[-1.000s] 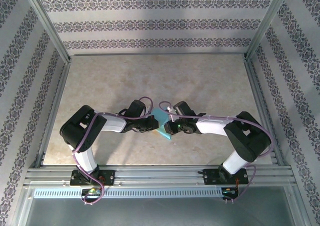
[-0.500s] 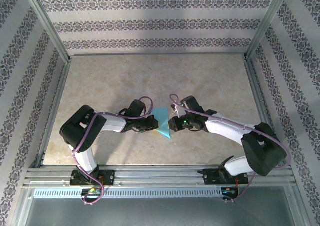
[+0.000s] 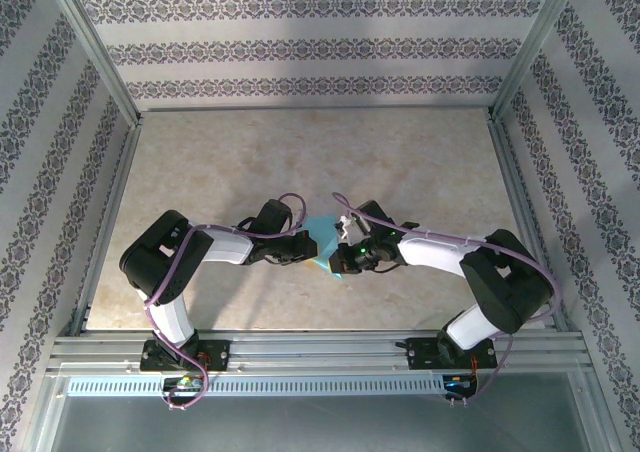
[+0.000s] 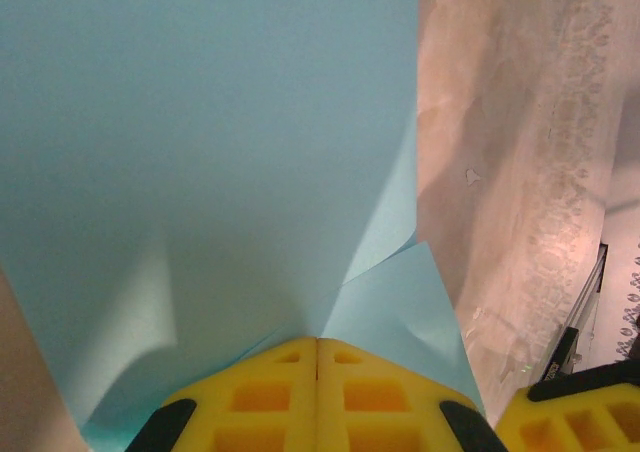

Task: Fold a paper plane with a square sheet of paper (fold left side to right side)
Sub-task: Third fold the triangle at the center of the table.

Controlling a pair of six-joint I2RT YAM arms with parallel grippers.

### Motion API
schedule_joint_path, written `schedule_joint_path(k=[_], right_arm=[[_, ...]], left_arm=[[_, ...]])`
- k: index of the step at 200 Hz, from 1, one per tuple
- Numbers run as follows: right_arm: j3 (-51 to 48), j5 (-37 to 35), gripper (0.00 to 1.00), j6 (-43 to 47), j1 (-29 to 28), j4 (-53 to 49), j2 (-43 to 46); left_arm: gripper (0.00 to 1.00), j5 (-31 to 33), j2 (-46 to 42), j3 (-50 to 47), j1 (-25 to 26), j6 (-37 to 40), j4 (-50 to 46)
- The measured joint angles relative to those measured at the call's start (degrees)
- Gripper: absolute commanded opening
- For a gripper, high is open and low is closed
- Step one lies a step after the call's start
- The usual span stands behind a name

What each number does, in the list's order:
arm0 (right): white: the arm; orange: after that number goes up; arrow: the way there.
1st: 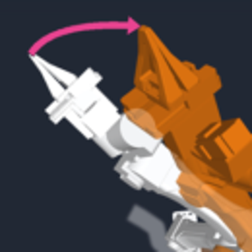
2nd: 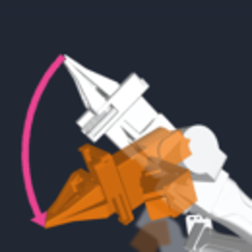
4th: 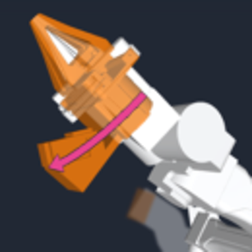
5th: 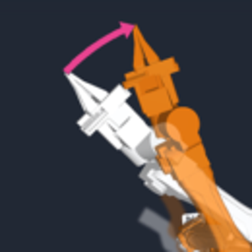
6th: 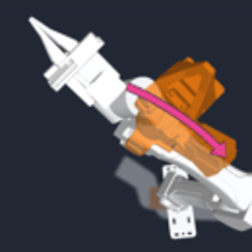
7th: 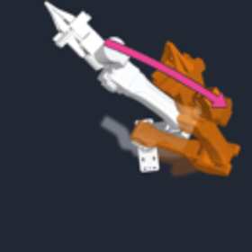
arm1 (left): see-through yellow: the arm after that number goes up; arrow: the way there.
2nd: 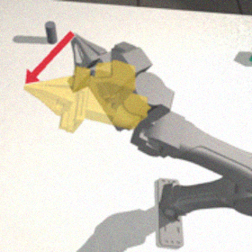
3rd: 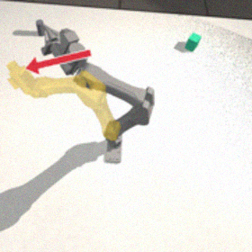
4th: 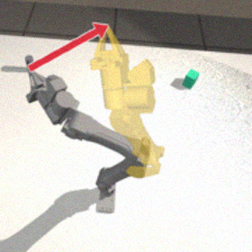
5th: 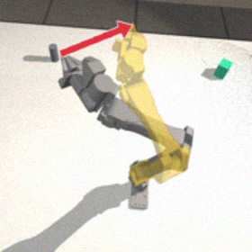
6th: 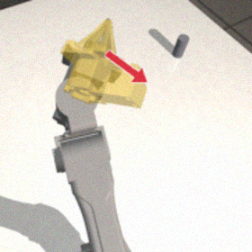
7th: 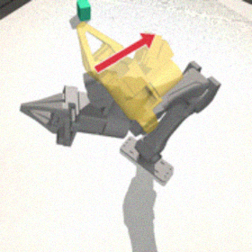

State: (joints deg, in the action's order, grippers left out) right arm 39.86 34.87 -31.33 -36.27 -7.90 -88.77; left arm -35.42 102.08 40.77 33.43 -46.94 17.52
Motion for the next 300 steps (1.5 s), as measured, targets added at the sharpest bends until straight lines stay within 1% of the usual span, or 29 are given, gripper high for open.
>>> schedule_joint_path(k=[134,300], right_arm=[[0.0,-0.4,0.0,-0.3,-0.4,0.0,-3.5],[-0.3,-1.2,0.0,-0.2,-0.7,-0.5,-4.6]], left_arm=[[0.0,0.0,0.1,0.5,0.0,0.0,-0.9],[0.0,0.0,0.2,1.1,0.0,0.2,-2.1]])
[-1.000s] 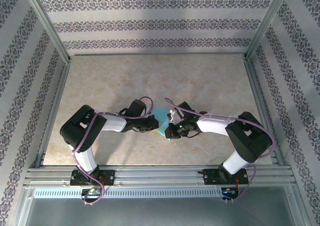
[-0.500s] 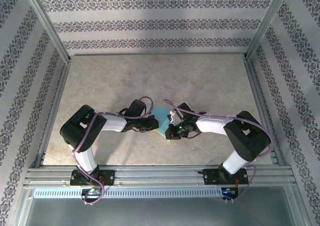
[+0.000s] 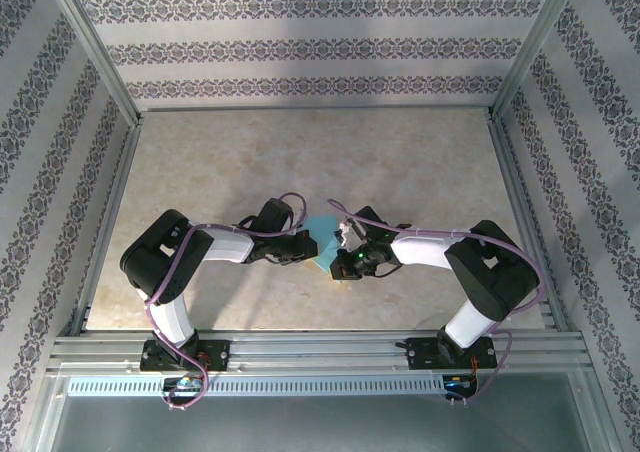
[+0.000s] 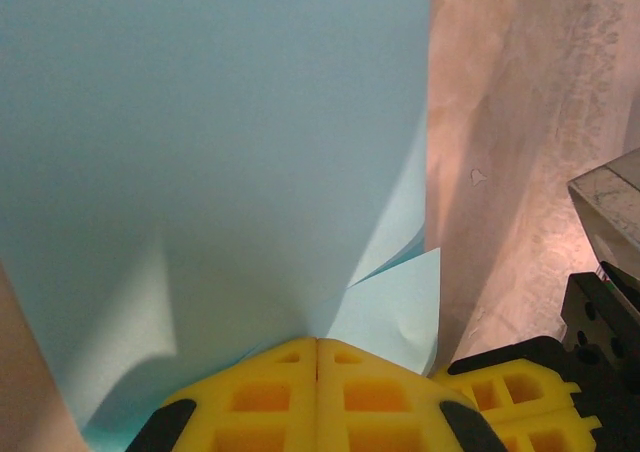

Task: Fold a paper plane with a square sheet of paper (fold left side to right side)
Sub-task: Third fold the triangle at the center of the table.

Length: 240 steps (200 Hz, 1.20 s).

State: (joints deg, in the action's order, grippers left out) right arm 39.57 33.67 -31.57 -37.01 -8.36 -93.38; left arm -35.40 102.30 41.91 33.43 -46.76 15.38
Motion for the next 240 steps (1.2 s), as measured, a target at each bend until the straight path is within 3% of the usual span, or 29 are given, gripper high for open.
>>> schedule_joint_path(k=[158,240], right_arm=[[-3.9,0.1,0.0,-0.1,0.9,-8.2,13.7],[-0.6,0.6,0.0,-3.1,0.7,-0.2,5.4]], left_arm=[[0.0,-0.2,0.4,1.0,0.0,0.0,-1.5],[0.0,-0.2,0.6,1.2,0.0,0.0,-1.5]])
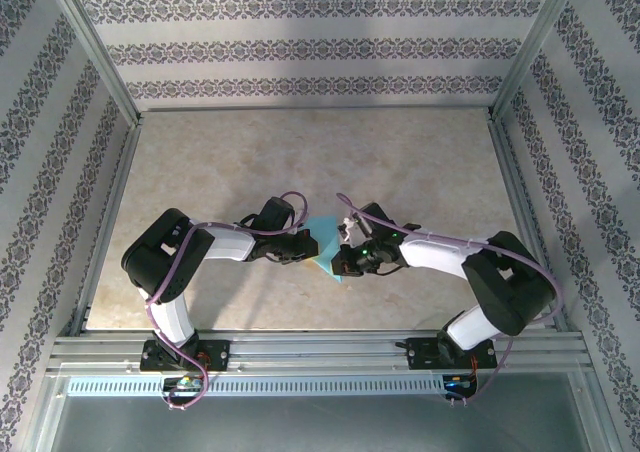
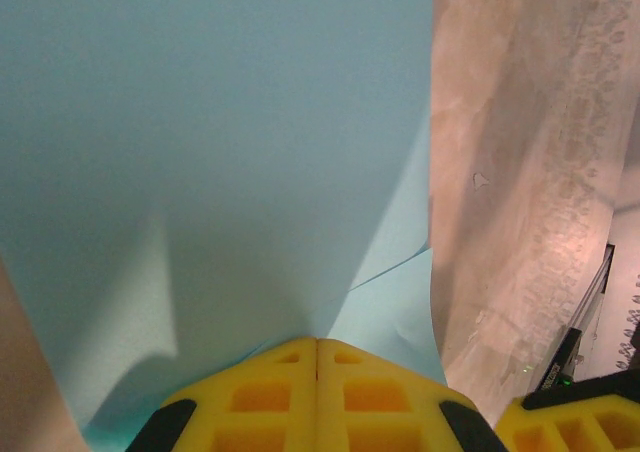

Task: Fold a paper plane with a square sheet of paper (fold left side to right side)
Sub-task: Third fold the triangle at the center of the table.

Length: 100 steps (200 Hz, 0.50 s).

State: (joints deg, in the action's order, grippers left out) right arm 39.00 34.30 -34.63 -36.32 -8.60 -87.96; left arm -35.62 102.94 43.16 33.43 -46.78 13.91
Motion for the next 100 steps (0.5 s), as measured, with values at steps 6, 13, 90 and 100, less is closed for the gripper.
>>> schedule_joint_path(k=[6,13,90,100], right_arm=[[0.2,-0.4,0.0,0.0,-0.1,0.2,-0.5],[0.4,-0.7,0.0,0.0,-0.2,0.3,-1.0],[1.0,-5.4,0.0,0.4,-0.2,-1.9,-3.9],[1.2,-5.5,0.0,0.5,-0.2,-2.2,-4.1]], left_arm=[[0.0,0.0,0.0,0.0,0.0,0.0,0.0],[0.0,0.0,0.1,0.0,0.0,0.0,0.0],[0.02,-0.2,0.2,0.2,0.0,0.0,0.0],[0.04,-0.2,0.2,0.2,0.0,0.0,0.0]])
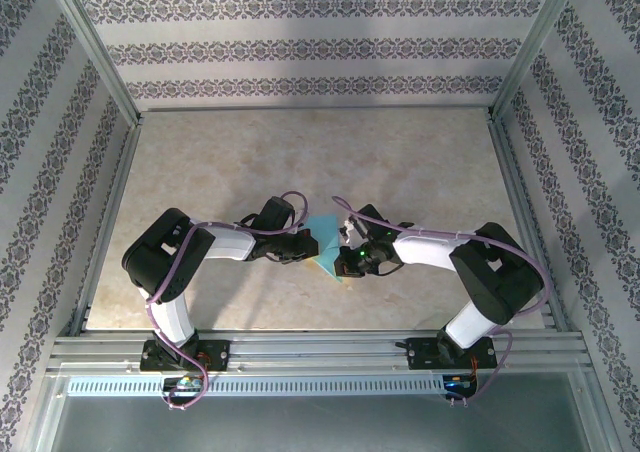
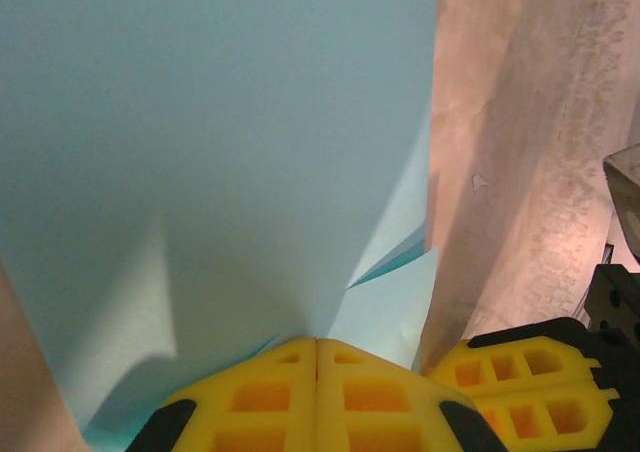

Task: Fold a paper plane with a square sheet of paper (fold left side to right side)
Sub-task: Third fold the triangle at the center of the table.

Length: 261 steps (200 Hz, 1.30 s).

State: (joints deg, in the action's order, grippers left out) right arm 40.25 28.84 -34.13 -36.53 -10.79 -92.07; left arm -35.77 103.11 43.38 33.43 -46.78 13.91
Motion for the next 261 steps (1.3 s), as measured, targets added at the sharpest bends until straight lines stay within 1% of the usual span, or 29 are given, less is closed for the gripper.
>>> schedule_joint_path(k=[24,48,57,91,113,142,167,201,261], right_arm=[[0.6,0.0,0.0,0.2,0.0,-0.9,-0.5],[1.2,-0.3,0.0,0.3,0.0,-1.7,-0.8],[1.3,-0.6,0.0,0.3,-0.1,-1.8,-0.8],[1.3,-1.2,0.0,0.4,-0.1,-1.9,-0.8],[1.4,-1.6,0.0,0.4,-0.4,-2.1,-0.8],[1.9,-2.7,0.0,0.2,-0.8,-2.9,-0.8],[2.0,-2.9,0.0,0.2,-0.9,-3.2,-0.7],[2.1,-3.3,0.0,0.1,-1.1,-3.3,-0.7],[2.6,-4.2,0.0,0.2,-1.5,-4.2,-0.7]], left_arm=[[0.1,0.3,-0.2,0.1,0.0,0.1,0.0],[0.11,2.3,-2.3,-0.5,0.0,0.5,-0.7],[0.11,3.0,-4.0,-1.1,0.0,0.9,-0.9],[0.03,3.6,-10.6,-3.7,0.0,1.5,0.1],[0.02,3.2,-12.2,-5.4,0.7,1.3,1.1],[0.0,2.7,-11.6,-5.8,3.2,0.8,2.3],[0.0,2.2,-9.2,-5.7,4.8,-0.2,4.2],[0.0,1.9,-5.3,-4.9,5.1,-0.8,5.2],[0.0,1.9,-3.4,-3.7,5.1,-1.1,5.4]])
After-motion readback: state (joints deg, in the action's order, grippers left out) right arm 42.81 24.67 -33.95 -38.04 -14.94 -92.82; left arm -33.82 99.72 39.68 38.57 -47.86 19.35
